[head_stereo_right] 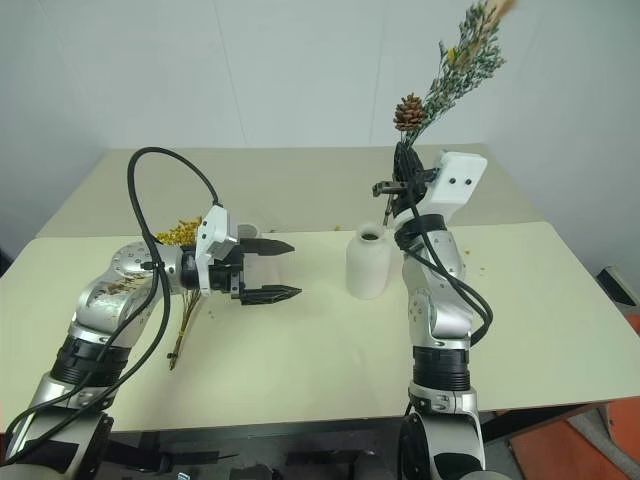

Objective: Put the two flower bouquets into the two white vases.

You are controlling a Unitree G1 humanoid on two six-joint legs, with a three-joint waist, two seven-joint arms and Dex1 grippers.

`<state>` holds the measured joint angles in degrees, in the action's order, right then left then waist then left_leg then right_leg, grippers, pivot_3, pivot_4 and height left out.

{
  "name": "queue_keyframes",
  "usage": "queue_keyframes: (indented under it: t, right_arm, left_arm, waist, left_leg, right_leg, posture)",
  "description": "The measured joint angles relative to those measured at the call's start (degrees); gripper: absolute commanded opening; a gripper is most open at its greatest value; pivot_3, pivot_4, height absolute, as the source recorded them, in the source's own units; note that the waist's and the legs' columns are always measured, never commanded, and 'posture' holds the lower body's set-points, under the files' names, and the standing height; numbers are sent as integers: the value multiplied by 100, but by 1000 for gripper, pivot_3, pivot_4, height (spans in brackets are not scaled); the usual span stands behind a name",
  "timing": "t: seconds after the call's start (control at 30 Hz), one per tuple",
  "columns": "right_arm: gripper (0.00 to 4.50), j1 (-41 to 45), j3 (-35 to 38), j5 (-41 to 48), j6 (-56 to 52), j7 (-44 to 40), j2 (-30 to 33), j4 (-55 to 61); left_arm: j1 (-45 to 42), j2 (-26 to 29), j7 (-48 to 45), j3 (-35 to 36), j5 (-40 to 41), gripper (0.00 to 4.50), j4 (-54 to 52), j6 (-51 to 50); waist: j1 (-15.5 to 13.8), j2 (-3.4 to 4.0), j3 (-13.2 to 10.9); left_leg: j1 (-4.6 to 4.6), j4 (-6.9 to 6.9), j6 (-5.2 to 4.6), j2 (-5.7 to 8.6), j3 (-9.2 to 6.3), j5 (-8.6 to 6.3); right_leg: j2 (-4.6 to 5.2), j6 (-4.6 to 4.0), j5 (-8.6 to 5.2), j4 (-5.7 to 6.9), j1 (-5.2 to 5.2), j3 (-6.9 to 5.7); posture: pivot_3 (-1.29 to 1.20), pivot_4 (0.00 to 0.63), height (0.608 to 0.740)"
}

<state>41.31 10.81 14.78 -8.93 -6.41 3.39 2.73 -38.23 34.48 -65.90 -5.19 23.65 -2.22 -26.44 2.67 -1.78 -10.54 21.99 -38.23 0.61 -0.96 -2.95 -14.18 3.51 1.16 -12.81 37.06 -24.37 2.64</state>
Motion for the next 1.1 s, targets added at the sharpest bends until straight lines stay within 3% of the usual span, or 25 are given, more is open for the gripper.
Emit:
queue_keyframes:
  t: [0.4,1.1]
  right_arm:
    - [32,-38,-221,-2,-115,147,9,487]
    - [32,-1107,-629,-337,280,83,-42,396]
  left_arm:
    - [87,34,2,0,-2,4500,-92,-2]
    - [123,134,-11,-32,-32,4500,-157,3]
  waist:
    - [-3,1,0]
    - [-3,1,-1]
  left_leg:
    - [0,1,0,-1,-1,0]
    - [0,1,0,0,-1,0]
  right_leg:
    - [0,0,0,0,-1,-1]
    - [0,0,0,-1,-1,-1]
  posture:
    - [0,150,740]
    - [0,150,740]
